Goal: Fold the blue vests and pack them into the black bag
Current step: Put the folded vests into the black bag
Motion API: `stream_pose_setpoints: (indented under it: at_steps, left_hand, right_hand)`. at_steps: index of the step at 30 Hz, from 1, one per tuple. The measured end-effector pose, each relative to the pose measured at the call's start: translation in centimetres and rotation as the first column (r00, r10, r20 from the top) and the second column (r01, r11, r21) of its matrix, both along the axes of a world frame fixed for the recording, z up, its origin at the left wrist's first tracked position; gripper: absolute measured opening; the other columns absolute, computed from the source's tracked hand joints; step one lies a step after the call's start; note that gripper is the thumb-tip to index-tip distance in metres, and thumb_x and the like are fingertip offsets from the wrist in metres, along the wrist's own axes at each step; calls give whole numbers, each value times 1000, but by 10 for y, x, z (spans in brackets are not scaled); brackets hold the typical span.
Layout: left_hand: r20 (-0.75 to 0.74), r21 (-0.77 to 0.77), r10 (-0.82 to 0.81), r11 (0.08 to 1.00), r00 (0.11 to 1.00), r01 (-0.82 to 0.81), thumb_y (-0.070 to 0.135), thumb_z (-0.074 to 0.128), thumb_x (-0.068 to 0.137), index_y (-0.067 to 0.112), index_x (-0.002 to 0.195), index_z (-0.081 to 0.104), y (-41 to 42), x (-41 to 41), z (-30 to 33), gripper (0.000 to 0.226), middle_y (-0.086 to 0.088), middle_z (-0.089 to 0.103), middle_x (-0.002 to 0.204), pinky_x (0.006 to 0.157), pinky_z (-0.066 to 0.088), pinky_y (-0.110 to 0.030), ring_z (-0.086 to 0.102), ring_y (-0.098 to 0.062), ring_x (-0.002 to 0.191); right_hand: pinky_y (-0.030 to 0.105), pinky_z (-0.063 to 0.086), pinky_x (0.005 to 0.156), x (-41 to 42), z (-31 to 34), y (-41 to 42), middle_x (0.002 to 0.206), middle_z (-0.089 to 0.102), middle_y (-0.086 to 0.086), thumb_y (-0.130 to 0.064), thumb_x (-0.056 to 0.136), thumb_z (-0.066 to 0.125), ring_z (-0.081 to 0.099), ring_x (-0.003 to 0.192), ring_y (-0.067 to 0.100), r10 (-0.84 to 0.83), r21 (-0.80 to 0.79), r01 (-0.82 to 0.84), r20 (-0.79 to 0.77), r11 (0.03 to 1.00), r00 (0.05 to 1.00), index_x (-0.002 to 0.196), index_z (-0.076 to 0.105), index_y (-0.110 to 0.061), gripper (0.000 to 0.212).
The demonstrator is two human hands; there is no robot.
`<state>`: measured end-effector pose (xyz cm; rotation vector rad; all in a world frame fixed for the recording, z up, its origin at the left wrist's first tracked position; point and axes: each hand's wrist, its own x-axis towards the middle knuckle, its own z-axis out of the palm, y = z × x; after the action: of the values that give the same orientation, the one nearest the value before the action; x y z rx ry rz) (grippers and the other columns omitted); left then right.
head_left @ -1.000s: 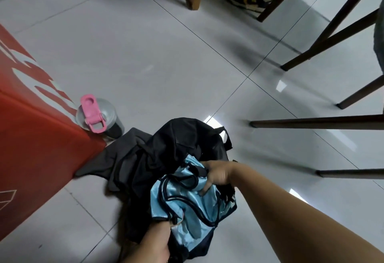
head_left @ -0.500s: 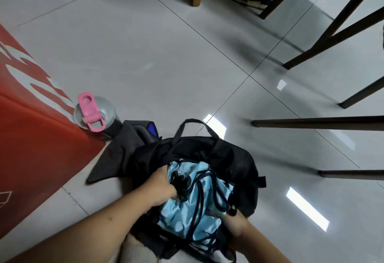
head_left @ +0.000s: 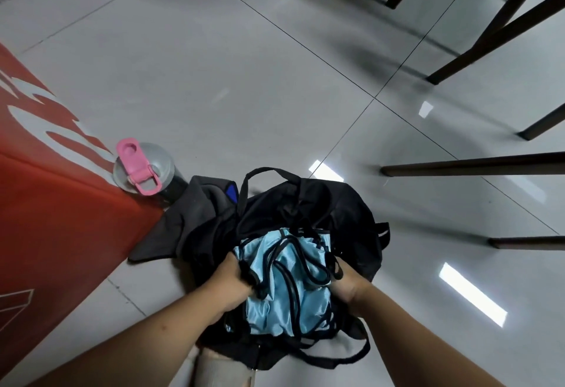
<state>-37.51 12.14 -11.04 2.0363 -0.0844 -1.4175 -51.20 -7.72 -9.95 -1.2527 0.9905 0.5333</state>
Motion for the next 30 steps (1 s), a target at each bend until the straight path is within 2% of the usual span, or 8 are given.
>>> stream_pose_setpoints:
  at_steps: [4,11,14,17,20,22,25,30]
  left_hand:
    - [-129,-78,100,991,987,-110,11,91,50,30,116,57,-9,10,9,76,2,74,106,93,57,-37,69,-17,104]
    - [-132,-102,373,916,918,-387,13,77,88,41,118,59,2,-2,13,45,3,76,106,84,61,-41,74,-20,98]
    - [-278,-41,434,886,857,-462,-3,72,88,25,123,65,6,-1,8,46,-10,77,105,85,61,-49,75,-30,96]
    - [-317,-39,323,935,892,-353,-4,75,84,18,119,68,11,5,23,42,-9,77,111,90,58,-41,75,-25,100]
    - [-170,50,105,994,980,-97,-4,76,79,21,108,71,14,31,45,38,-4,79,98,76,61,-32,74,-14,91]
    - [120,173,19,984,993,-40,-4,63,81,17,95,76,11,57,53,28,-10,77,81,72,64,-38,75,-22,78]
    - [558,87,-71,996,827,27,3,62,86,22,90,79,-12,86,54,26,4,76,77,83,58,-27,72,-16,74]
    - [524,123,-401,908,751,400,6,61,95,16,117,75,-67,90,33,28,-2,74,113,90,46,-20,66,-13,101]
  right_hand:
    - [50,57,96,-2,-9,0,107,77,6,-31,94,64,73,102,26,0,-14,1,50,1000,999,105,75,-24,17]
    - [22,58,78,46,-6,-1,106,76,-2,-30,96,65,71,100,17,122,-107,-110,111,988,986,111,71,-26,17]
    - [25,58,81,54,-10,-17,103,76,-5,-33,91,69,71,96,15,232,-160,-218,71,963,970,105,72,-31,14]
    - [27,57,86,53,-15,-27,103,75,-7,-35,89,71,70,96,12,263,-186,-250,49,950,964,104,71,-33,15]
    - [20,53,83,48,-17,-29,107,71,-11,-40,88,73,65,98,5,304,-239,-283,57,929,951,113,68,-33,26]
    - [12,49,77,45,-17,-26,108,69,-14,-43,88,74,62,98,1,307,-249,-282,69,927,949,113,65,-34,28]
    - [14,49,83,46,-18,-22,108,67,-17,-45,86,75,61,99,-1,329,-289,-289,100,913,939,109,65,-36,27]
    - [19,50,89,49,-26,-21,108,70,-13,-51,80,77,64,102,2,368,-305,-321,108,897,924,110,67,-35,36]
